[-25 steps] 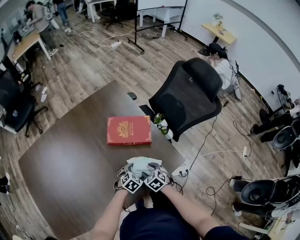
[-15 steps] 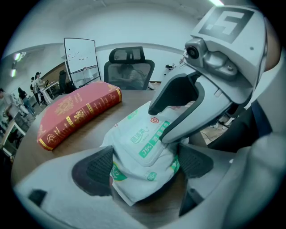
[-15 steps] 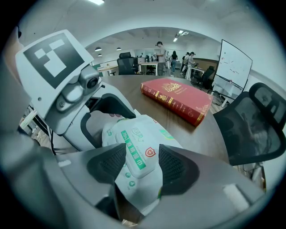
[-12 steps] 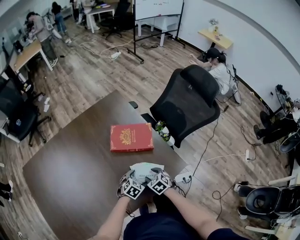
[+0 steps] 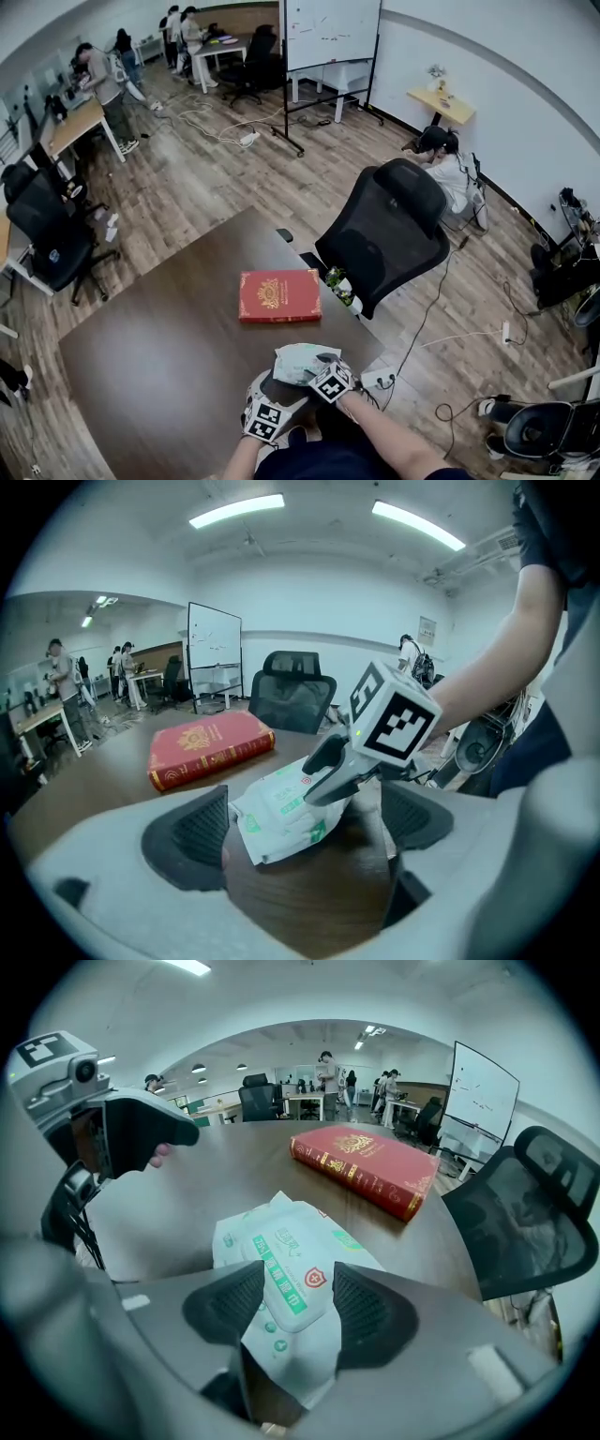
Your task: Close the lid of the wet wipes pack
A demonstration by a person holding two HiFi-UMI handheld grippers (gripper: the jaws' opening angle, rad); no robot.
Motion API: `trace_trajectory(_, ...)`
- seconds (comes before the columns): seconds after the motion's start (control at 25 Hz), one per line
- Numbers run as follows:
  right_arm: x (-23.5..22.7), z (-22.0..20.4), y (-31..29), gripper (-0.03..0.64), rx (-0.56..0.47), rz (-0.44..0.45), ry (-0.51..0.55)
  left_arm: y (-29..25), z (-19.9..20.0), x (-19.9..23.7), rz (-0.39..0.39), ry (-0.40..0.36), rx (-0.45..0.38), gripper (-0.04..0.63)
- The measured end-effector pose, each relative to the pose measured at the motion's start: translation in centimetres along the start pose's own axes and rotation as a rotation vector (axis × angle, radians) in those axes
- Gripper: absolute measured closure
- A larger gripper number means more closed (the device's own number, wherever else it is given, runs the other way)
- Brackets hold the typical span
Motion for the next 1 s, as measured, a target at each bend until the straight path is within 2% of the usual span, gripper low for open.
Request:
trace_trajectory(0.2, -0.1, 0.0, 0.0, 0.373, -0.004, 0.006, -0.018, 3.4, 0.8, -1.1, 0.012, -0.036, -0.070, 0.084)
trace_trajectory(0.28, 0.0, -0.3, 0.1, 0.369, -0.028, 0.019, -0.066, 4.6, 1.0, -1.5, 0.000, -0.053, -0.083, 0.080)
trace_trajectory(0.36, 0.2, -0.9, 0.6, 0.333, -0.049, 0.022, -0.114, 5.8, 1.2, -1.8, -0.008, -0.061, -0.092, 0.077)
trace_trajectory(0.6, 1.8, -2.6, 5.0, 0.331, -0.098, -0.018, -0.153, 8.3, 1.3, -2.8, -0.035, -0.069, -0.110, 0.075)
trace_trajectory(1.0, 5.2, -4.8, 13.2, 0.353, -0.284, -0.138, -0.314, 10.2, 1.0, -3.7, -0.060, -0.110, -0.137, 0.075)
Point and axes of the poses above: the fingertips, and each gripper's own axes: y backward along the fingers, x to its left, z out of its top, the point moved 7 cm from there along y, backward along the fingers, and after that the axes turned 14 degrees about y, right-handed, at the moved point
